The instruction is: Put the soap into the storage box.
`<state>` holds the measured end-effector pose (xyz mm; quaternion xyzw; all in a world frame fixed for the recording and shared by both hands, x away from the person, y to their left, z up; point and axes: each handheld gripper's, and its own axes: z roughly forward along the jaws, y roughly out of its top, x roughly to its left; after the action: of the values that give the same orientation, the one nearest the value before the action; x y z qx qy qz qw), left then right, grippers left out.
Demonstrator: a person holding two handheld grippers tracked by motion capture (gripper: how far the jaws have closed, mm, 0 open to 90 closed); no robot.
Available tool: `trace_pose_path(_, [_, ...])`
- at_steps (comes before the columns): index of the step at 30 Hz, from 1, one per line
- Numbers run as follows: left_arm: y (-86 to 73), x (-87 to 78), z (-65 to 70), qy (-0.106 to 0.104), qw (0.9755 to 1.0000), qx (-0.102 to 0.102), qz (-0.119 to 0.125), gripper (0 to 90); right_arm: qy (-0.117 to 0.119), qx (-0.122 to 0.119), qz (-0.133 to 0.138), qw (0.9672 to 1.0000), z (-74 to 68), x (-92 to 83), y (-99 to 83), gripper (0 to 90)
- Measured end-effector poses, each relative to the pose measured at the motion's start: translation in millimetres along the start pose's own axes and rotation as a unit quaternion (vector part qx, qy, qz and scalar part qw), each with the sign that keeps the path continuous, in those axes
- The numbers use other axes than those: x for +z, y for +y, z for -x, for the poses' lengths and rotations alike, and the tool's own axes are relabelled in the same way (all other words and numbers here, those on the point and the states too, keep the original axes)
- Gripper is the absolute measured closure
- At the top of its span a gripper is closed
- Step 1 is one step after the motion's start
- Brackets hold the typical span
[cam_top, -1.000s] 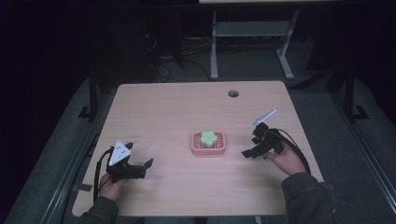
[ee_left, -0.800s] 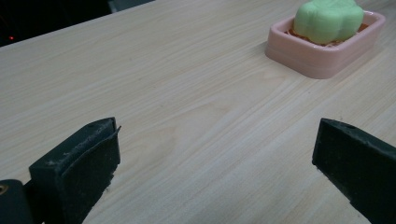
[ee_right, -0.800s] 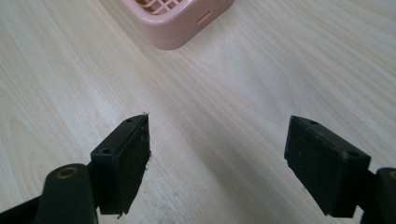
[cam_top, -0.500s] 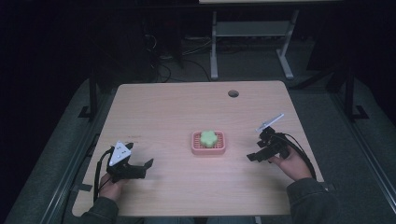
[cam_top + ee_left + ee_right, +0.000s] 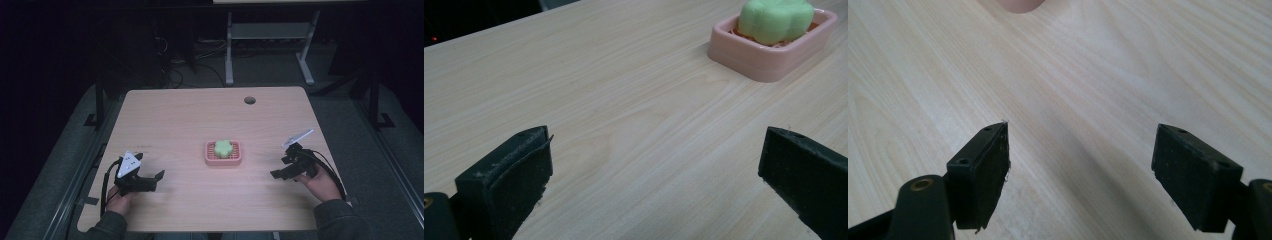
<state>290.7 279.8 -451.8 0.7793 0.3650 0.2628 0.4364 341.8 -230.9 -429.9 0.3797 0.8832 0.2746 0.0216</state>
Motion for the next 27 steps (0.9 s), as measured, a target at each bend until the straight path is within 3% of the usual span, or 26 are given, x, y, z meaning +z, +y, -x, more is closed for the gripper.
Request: trace_pose_path(27, [-0.7, 1.1, 1.1, -0.002, 1.0, 0.004, -0.002, 0.2, -0.005, 0.013, 0.007, 0.9999, -9.5, -8.4, -38.0, 22.6])
